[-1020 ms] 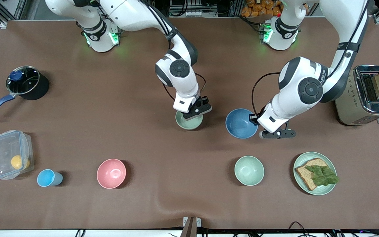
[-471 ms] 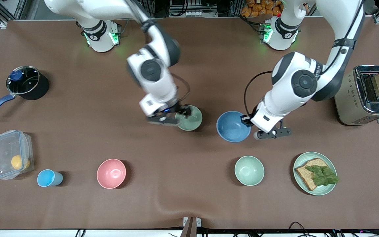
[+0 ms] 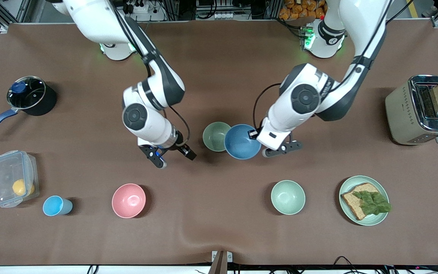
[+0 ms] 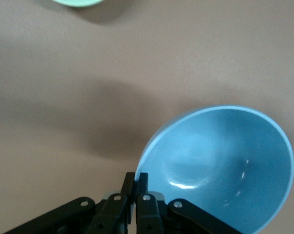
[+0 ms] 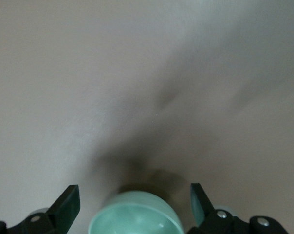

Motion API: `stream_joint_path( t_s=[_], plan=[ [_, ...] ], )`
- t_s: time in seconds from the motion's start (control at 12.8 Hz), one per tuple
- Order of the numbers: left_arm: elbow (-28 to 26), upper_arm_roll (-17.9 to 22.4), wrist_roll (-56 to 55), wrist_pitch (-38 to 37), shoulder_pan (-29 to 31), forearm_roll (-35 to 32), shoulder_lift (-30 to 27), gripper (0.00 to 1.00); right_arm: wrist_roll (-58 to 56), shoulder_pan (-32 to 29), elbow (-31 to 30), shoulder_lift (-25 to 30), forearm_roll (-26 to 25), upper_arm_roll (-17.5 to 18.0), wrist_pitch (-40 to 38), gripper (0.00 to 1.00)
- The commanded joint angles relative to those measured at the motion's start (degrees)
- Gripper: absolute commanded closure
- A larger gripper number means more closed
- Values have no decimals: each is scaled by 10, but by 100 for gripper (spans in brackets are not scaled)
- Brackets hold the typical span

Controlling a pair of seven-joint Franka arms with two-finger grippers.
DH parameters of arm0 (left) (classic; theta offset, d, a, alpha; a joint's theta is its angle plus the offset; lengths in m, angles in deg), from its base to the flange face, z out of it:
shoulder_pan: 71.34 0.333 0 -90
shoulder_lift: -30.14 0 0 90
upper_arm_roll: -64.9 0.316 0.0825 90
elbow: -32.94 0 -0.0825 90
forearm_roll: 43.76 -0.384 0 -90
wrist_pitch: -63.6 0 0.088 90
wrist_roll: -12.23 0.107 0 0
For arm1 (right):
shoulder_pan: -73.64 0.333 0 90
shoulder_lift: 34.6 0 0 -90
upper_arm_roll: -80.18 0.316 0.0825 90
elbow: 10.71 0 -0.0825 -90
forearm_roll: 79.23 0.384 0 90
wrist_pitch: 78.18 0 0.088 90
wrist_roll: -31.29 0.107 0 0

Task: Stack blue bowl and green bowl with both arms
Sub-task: 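Move the blue bowl over the green bowl with the left gripper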

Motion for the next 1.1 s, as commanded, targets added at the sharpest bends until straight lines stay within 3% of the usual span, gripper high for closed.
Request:
stream_joint_path(
  t_s=[0.0,0.47,1.02],
  plan=[
    [14,3,-37,-8,-20,-2,16,100,73,14,13,-44,23,3,36,0],
    [13,5,-100,52,-82,-18,68,100,124,13,11,-62,33,3,37,0],
    [15,5,-110,65,-95,-52,94,100,155,6,11,-72,72,3,52,0]
  ],
)
